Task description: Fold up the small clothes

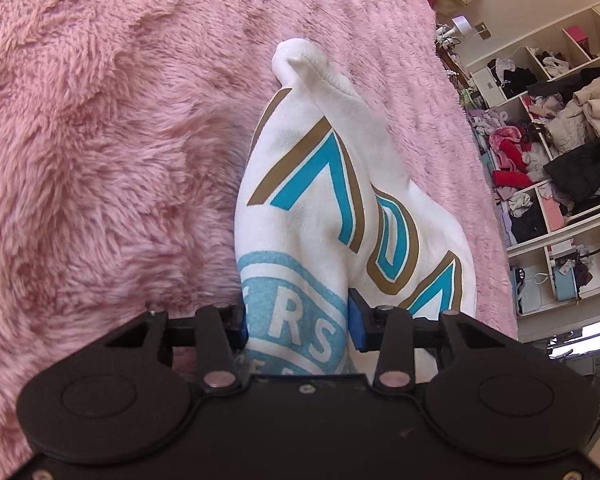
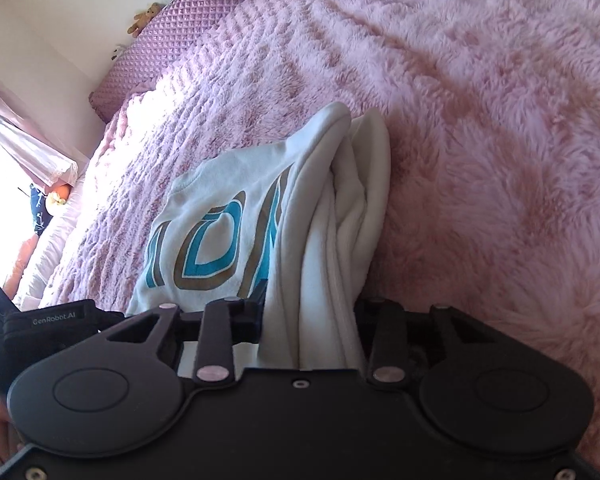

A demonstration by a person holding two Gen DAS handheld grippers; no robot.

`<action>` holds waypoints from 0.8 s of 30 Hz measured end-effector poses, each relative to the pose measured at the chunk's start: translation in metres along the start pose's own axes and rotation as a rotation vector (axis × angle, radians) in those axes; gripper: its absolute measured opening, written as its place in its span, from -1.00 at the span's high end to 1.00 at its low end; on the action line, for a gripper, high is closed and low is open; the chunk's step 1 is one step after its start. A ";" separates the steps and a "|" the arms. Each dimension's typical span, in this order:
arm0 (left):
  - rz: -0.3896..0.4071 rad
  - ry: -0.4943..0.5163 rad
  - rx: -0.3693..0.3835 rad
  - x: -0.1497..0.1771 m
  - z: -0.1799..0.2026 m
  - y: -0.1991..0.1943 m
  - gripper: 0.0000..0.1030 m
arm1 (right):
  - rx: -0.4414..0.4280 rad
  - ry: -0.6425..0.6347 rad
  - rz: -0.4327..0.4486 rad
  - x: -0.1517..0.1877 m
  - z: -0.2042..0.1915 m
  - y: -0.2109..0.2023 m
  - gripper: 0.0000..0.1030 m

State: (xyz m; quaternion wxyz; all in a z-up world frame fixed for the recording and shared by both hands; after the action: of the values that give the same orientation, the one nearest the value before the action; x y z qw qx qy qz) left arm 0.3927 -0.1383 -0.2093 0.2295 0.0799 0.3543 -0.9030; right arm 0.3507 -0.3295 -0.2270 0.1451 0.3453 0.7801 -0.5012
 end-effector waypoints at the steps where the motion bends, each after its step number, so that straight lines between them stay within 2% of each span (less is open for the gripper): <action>1: 0.008 0.013 -0.004 0.000 0.006 -0.002 0.30 | 0.027 -0.011 0.007 -0.002 -0.005 -0.004 0.39; 6: 0.017 0.062 0.034 0.003 0.029 -0.018 0.39 | 0.124 -0.051 0.004 -0.008 -0.025 -0.026 0.40; 9: 0.004 0.095 0.023 0.007 0.027 -0.033 0.39 | 0.096 -0.139 -0.001 -0.012 -0.049 -0.041 0.41; 12: 0.035 0.065 0.040 0.000 0.014 -0.065 0.40 | 0.074 -0.254 0.006 -0.011 -0.089 -0.044 0.41; 16: 0.147 0.062 0.013 -0.030 -0.008 -0.130 0.42 | -0.026 -0.320 0.020 -0.015 -0.152 -0.028 0.41; 20: 0.270 0.090 -0.039 -0.068 -0.037 -0.200 0.43 | -0.183 -0.334 0.049 -0.016 -0.225 0.001 0.41; 22: 0.329 0.095 -0.080 -0.086 -0.065 -0.235 0.41 | -0.241 -0.336 0.059 -0.013 -0.254 0.020 0.41; 24: 0.363 0.081 -0.113 -0.099 -0.087 -0.253 0.41 | -0.286 -0.336 0.051 -0.007 -0.282 0.044 0.42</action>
State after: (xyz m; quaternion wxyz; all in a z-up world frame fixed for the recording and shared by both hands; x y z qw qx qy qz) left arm 0.3590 0.1184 -0.0907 0.3780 0.1658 0.3931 -0.8216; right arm 0.4195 -0.0724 -0.1244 0.3331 0.2527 0.7991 -0.4321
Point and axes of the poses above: each gripper's, at about its wrist camera, not at the fingertips, and y roughly the way its jaws point, z to its right, x to its underside, the point moved 5 cm from there along y, roughly the way its jaws point, and after that the axes turned 7 degrees about x, right-handed, at the moved point
